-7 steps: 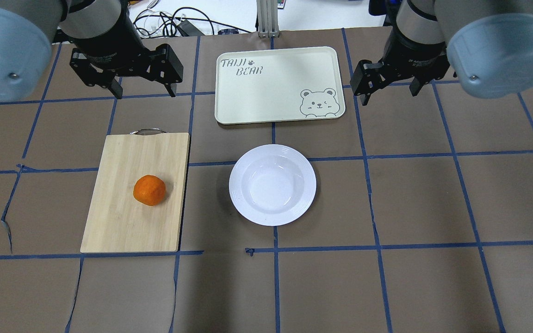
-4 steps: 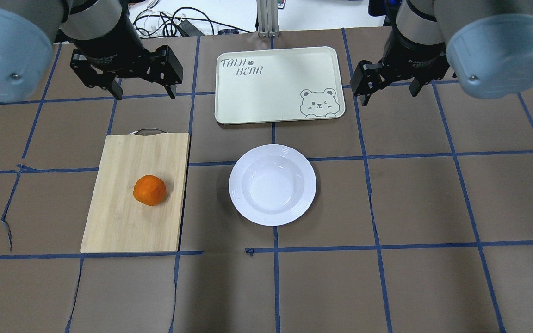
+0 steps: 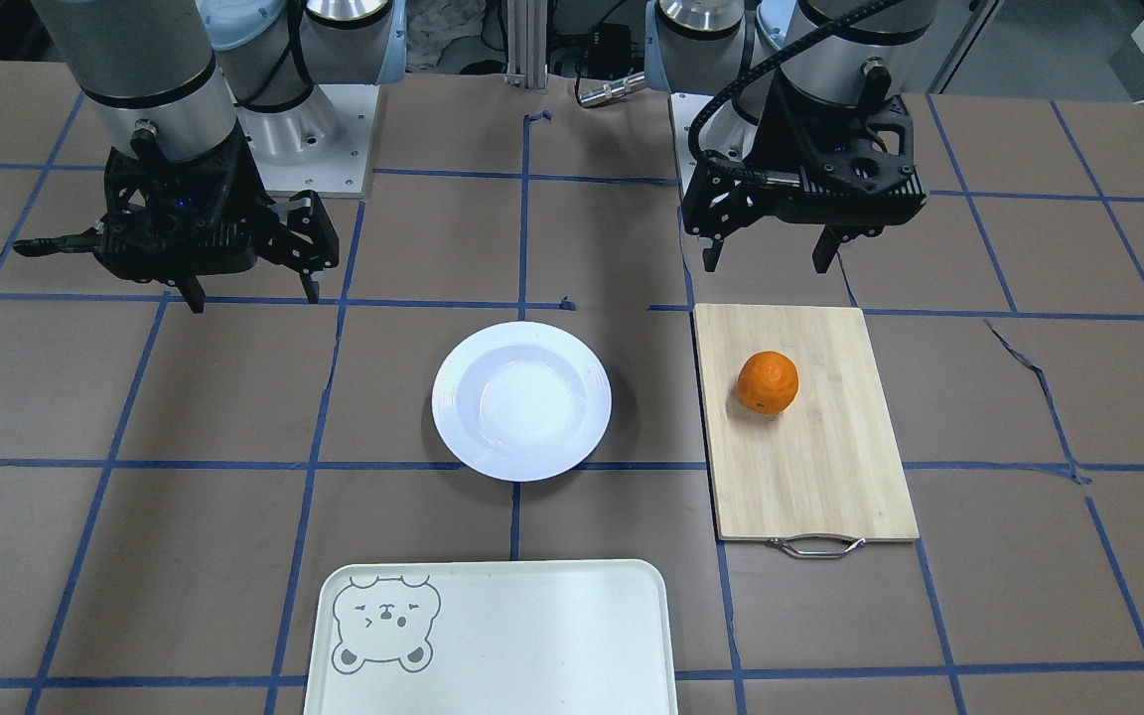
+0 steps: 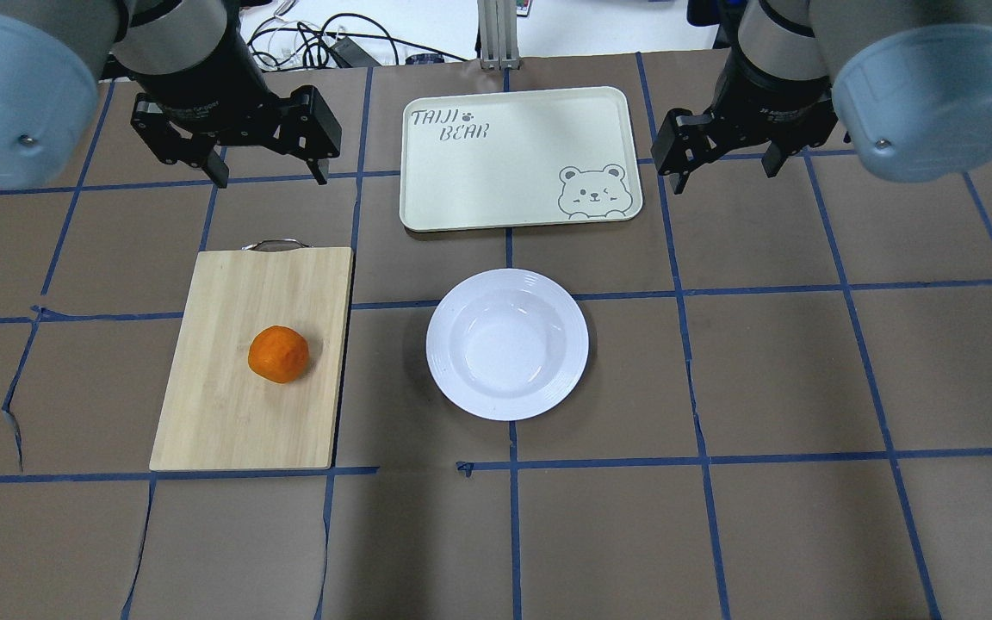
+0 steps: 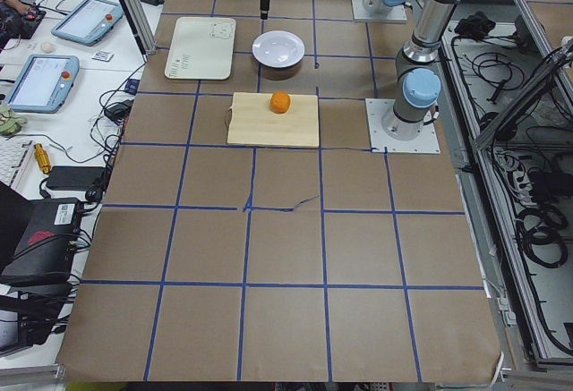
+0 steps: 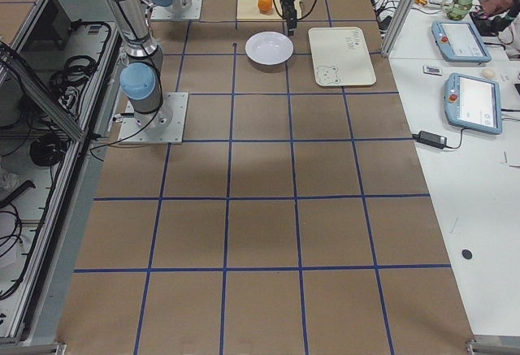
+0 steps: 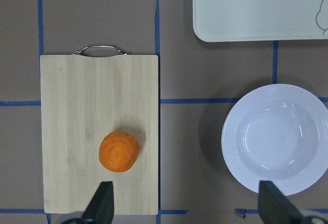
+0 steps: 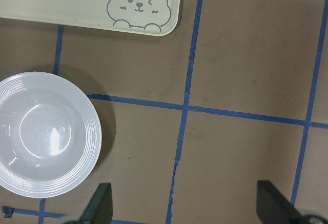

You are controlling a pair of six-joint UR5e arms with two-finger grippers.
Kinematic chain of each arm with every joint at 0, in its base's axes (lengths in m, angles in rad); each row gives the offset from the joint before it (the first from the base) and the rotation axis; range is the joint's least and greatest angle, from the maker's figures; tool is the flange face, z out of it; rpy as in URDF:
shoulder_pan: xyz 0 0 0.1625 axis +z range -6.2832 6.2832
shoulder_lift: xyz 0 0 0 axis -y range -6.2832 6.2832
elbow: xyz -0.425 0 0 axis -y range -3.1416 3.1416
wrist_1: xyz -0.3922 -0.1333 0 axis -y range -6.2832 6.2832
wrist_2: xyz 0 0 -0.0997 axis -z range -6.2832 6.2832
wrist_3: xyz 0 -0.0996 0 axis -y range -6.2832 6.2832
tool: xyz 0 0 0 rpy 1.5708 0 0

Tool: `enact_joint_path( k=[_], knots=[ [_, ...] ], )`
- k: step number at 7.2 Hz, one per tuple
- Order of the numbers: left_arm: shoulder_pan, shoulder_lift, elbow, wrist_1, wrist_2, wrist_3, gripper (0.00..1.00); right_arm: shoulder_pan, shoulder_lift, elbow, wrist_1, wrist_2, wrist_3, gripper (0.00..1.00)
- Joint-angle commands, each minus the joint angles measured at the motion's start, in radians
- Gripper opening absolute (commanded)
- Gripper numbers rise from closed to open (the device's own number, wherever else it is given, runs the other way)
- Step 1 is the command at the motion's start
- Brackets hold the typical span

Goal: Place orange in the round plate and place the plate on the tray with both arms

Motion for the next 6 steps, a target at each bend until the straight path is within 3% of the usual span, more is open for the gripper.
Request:
enact_joint_path(
  k=[1, 3, 5, 6],
  knots=[
    [0.001, 0.000, -0.003, -0.002, 0.001, 0.001, 1.00, 0.000, 0.000, 0.003, 0.003, 0.000, 0.001, 1.00],
    [0.001, -0.020, -0.013, 0.006, 0.002, 0.001, 1.00, 0.001, 0.000, 0.006, 0.005, 0.000, 0.001, 1.00],
    [0.003, -0.020, -0.130, 0.014, -0.001, 0.018, 1.00, 0.001, 0.000, 0.006, 0.005, 0.000, 0.001, 1.00],
    [0.004, -0.023, -0.202, 0.090, 0.016, 0.051, 1.00, 0.001, 0.000, 0.007, 0.006, 0.000, 0.001, 1.00]
  ],
)
